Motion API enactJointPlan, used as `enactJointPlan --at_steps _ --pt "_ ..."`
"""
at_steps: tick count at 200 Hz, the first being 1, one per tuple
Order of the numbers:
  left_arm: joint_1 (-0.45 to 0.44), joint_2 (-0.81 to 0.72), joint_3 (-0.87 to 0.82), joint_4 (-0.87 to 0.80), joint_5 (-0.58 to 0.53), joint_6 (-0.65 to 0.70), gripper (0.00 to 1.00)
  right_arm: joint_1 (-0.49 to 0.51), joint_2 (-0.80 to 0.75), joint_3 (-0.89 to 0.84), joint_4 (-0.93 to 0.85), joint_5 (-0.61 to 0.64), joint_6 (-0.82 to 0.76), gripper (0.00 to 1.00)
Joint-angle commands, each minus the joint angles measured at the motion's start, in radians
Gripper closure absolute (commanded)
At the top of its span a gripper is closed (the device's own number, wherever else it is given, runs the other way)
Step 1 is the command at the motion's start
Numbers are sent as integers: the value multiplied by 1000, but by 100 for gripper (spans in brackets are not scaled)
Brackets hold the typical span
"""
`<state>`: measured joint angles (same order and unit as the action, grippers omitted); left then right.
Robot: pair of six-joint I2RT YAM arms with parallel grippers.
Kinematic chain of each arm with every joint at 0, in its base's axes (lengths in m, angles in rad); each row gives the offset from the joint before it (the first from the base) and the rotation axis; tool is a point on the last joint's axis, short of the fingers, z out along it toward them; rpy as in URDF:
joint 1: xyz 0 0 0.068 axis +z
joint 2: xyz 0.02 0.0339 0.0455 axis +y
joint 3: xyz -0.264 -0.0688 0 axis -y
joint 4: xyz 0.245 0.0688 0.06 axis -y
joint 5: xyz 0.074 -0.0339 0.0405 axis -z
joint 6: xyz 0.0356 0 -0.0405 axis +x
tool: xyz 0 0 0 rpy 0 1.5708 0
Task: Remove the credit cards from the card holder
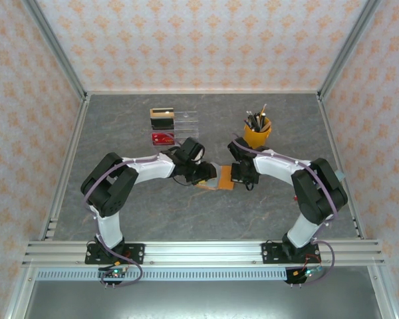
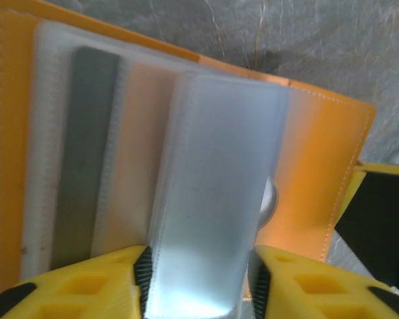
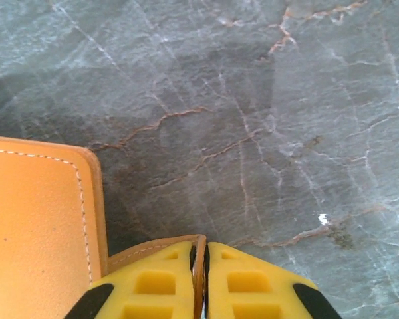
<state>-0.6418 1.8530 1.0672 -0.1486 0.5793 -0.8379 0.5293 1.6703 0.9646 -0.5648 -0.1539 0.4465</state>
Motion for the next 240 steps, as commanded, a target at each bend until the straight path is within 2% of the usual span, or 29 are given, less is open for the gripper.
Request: enactJointPlan --at_steps 1,31,56,80,99,140,183,240 --pt "-15 23 9 -28 -10 2 62 -2 -48 22 14 -29 -8 86" --pt "-15 22 6 -52 -36 9 71 -2 -93 55 -56 61 -6 74" --pt "-15 18 7 -61 -43 14 72 -3 -146 83 -103 123 -5 67" --pt "-15 14 12 -48 -22 16 73 -2 -189 111 -123 120 -12 63" --pt "-15 10 17 -20 10 14 71 -3 -214 117 -106 62 -24 60" --pt "-15 6 26 67 89 -7 62 -2 -219 102 -56 -22 -3 60" --pt "-17 20 44 135 128 -38 59 -3 -276 59 -27 31 44 60" --pt "-28 76 115 117 125 -29 56 -3 -323 32 -41 99 63 60"
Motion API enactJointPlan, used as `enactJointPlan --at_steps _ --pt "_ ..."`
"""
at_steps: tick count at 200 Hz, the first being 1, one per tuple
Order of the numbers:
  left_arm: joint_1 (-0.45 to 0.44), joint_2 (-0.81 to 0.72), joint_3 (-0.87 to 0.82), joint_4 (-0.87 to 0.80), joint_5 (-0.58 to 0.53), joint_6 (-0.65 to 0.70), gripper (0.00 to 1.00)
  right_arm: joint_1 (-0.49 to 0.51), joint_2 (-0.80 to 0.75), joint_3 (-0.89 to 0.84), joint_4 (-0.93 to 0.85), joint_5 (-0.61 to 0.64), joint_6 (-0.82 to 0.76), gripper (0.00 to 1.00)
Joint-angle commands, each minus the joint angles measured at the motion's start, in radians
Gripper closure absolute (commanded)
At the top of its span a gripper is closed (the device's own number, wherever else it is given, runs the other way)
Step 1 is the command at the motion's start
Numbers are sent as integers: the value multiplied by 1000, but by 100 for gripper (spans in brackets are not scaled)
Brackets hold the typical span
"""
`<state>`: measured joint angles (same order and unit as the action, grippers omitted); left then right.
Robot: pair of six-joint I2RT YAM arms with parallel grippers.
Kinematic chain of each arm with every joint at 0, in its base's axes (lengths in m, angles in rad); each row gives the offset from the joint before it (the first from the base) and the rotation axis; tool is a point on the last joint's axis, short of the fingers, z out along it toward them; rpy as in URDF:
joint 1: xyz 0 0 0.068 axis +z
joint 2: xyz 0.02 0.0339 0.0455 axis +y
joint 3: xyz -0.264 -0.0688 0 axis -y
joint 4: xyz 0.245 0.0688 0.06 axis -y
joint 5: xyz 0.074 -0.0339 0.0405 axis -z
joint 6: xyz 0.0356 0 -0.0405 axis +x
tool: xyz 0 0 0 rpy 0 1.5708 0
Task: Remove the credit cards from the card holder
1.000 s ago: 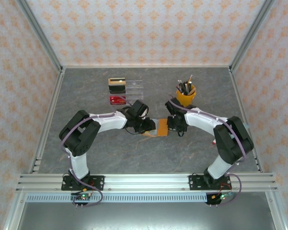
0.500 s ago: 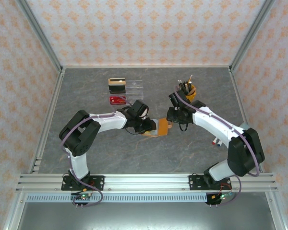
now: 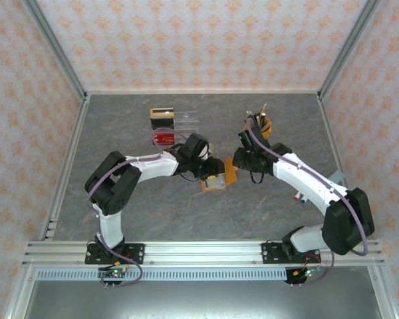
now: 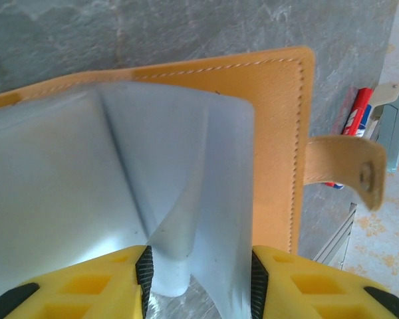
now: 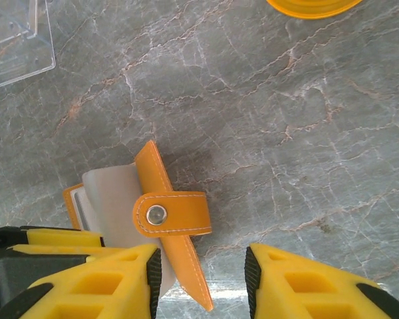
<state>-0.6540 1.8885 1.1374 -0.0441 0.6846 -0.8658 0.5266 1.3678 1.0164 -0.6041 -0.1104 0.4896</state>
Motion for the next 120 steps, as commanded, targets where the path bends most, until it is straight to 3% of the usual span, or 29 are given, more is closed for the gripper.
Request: enactJointPlan --at_steps 1,120 --pt "-16 43 47 12 19 -1 56 0 -21 -20 -3 55 20 60" --pt "-32 109 151 78 49 -22 51 0 -58 -88 18 41 38 60"
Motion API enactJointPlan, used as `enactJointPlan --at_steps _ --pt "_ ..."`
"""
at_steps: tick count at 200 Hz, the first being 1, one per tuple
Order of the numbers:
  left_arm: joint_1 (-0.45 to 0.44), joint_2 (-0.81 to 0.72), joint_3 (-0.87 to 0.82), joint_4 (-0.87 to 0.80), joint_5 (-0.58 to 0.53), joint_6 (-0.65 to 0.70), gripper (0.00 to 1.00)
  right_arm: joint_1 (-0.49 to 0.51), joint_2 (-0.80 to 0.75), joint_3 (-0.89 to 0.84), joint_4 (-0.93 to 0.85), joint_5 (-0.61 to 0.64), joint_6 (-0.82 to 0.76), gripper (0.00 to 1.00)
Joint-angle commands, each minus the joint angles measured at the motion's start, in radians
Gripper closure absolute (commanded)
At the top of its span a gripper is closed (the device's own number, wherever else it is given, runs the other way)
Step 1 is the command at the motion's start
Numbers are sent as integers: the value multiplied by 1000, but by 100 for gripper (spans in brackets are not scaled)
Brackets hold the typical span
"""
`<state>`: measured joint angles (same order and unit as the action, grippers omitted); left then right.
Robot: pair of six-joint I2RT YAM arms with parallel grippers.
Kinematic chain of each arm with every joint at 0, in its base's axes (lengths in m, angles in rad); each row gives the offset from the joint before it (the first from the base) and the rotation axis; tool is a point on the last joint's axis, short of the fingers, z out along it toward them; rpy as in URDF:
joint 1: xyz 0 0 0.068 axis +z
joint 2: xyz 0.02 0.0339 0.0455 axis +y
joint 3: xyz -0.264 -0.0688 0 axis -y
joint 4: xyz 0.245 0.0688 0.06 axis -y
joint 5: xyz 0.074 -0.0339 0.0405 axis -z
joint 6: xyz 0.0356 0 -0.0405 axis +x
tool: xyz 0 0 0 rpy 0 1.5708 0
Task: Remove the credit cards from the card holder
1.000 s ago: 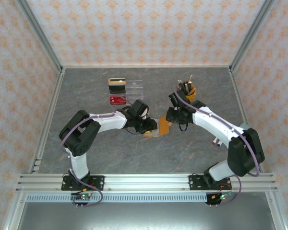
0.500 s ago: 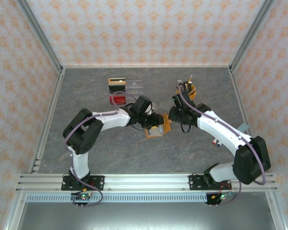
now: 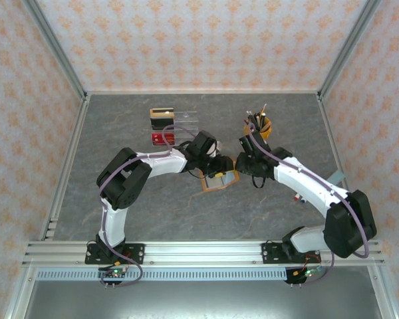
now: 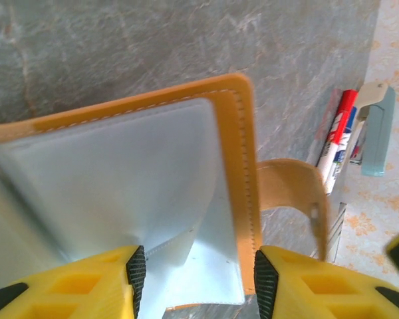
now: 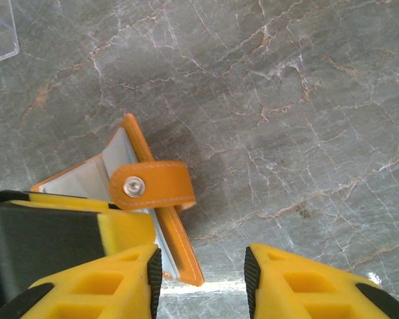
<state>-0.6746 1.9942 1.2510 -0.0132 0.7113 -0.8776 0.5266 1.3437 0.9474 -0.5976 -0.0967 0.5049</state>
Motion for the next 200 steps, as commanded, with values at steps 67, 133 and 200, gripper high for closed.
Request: enactJointPlan --at_steps 67,133,200 --pt "-11 10 84 16 -11 14 57 0 -46 -48 32 21 21 66" --pt "-10 76 135 12 -25 -3 67 0 -13 -71 93 -67 15 81" --pt "-10 119 151 1 -36 -25 72 0 115 -75 180 -176 25 89"
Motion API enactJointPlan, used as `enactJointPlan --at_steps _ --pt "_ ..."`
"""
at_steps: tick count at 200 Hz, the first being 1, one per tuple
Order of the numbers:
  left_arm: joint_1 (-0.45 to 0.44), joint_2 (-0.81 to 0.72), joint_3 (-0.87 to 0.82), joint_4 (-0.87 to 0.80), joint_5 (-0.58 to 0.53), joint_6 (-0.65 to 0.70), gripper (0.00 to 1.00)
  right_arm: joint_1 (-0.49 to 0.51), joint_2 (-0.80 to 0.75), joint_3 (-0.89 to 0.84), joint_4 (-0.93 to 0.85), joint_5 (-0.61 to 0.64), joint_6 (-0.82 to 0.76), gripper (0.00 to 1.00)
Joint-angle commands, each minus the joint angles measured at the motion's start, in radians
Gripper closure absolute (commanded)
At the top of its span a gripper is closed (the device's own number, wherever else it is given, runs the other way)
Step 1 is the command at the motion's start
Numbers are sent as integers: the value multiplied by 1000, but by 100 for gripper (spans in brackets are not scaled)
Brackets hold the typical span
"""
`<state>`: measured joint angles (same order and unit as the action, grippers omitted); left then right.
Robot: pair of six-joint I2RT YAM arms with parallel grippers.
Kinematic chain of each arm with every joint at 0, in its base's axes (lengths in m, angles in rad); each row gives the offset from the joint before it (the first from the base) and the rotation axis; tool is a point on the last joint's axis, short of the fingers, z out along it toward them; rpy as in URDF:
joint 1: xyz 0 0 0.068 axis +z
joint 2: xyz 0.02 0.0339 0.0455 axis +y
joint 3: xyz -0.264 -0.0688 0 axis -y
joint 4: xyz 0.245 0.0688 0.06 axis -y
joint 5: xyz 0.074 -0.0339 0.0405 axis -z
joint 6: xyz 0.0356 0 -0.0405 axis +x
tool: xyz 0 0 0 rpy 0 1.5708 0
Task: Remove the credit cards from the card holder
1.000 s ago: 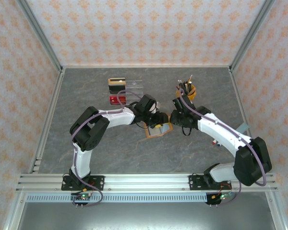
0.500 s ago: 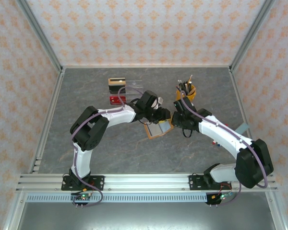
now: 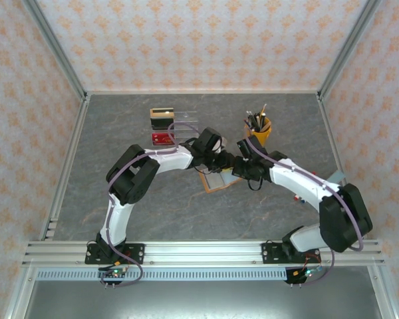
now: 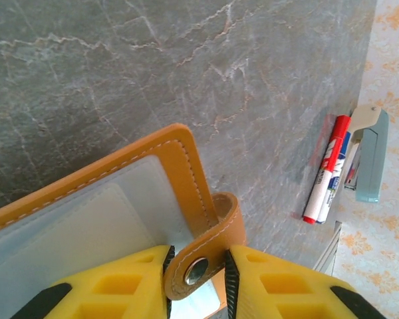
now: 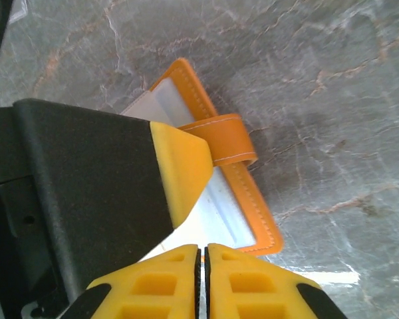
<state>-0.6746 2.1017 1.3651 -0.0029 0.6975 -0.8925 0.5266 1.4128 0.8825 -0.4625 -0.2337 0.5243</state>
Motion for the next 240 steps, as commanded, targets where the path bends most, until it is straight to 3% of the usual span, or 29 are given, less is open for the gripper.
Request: enactJointPlan --at_steps 1,82,141,240 --pt "-10 12 37 -9 -23 -10 72 0 47 -10 47 -39 4 89" --pt "6 -54 89 -123 -25 37 67 0 196 4 95 1 -18 89" --pt "26 -146 20 -184 -89 53 62 0 237 22 125 -31 -34 85" --pt "62 -338 -215 -263 -306 20 67 0 197 33 123 -58 -72 80"
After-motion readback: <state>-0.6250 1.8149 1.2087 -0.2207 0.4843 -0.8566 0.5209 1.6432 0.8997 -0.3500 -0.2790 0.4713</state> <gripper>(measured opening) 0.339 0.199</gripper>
